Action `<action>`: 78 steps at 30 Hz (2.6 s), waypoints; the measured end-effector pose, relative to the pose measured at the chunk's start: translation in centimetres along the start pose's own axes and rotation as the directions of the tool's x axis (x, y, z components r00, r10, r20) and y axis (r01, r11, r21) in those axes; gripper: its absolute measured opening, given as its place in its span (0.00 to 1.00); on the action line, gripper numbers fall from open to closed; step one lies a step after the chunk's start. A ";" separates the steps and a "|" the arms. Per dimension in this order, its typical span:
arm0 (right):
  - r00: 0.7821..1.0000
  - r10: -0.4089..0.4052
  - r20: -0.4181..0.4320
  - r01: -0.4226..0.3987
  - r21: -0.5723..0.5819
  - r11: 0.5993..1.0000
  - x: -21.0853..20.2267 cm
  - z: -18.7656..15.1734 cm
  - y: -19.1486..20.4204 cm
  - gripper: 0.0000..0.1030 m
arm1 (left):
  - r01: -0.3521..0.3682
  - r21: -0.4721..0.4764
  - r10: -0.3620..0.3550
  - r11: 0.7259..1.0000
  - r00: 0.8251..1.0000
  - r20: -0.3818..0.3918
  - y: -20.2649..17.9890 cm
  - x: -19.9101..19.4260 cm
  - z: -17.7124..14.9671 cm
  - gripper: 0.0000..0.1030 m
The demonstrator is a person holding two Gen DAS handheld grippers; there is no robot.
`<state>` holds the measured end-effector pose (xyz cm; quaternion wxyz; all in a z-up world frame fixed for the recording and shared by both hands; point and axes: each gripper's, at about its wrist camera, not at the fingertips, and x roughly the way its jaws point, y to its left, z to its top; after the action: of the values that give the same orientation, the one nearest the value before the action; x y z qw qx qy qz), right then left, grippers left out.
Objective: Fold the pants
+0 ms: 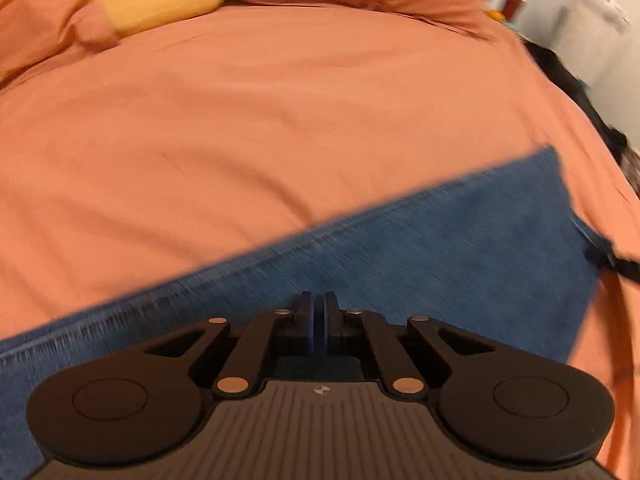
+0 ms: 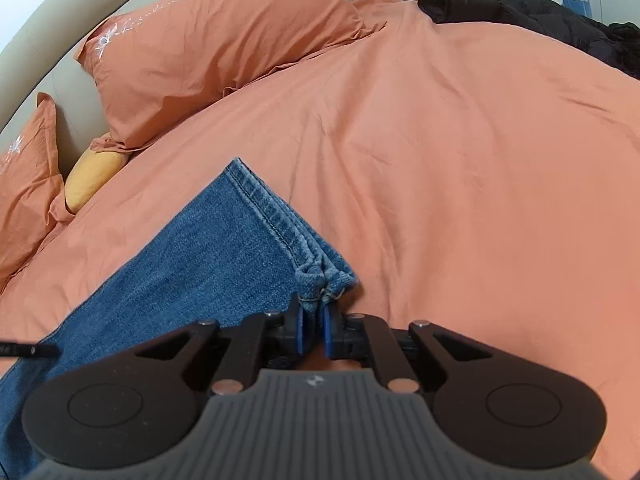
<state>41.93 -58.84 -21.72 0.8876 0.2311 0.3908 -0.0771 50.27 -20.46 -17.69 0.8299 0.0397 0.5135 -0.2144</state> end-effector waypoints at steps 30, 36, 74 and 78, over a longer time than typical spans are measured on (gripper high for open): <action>0.934 0.332 0.130 -0.210 -0.553 0.806 -20.7 1.6 26.2 0.03 | 0.153 -0.155 -0.146 0.976 0.988 0.050 4.5 -11.1 -18.5 0.03; 0.940 0.340 0.032 -0.239 -0.647 0.724 -20.6 -3.9 36.0 0.03 | -0.049 -0.265 0.085 0.963 0.988 0.127 9.0 -16.4 -20.8 0.04; 0.961 0.117 -0.252 -0.255 -0.634 0.730 -9.1 -19.6 40.2 0.35 | 0.131 -0.591 0.015 0.796 0.972 0.235 20.5 -17.4 -24.0 0.66; 0.958 0.109 -0.266 -0.254 -0.607 0.753 -7.3 -18.9 39.1 0.26 | 0.191 -0.597 -0.041 0.780 0.966 0.255 20.9 -16.3 -23.2 0.70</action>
<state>36.91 -15.82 -13.79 0.8692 -0.0381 0.4622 0.1717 32.93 10.26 -17.64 0.8357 -0.2899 0.4579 -0.0891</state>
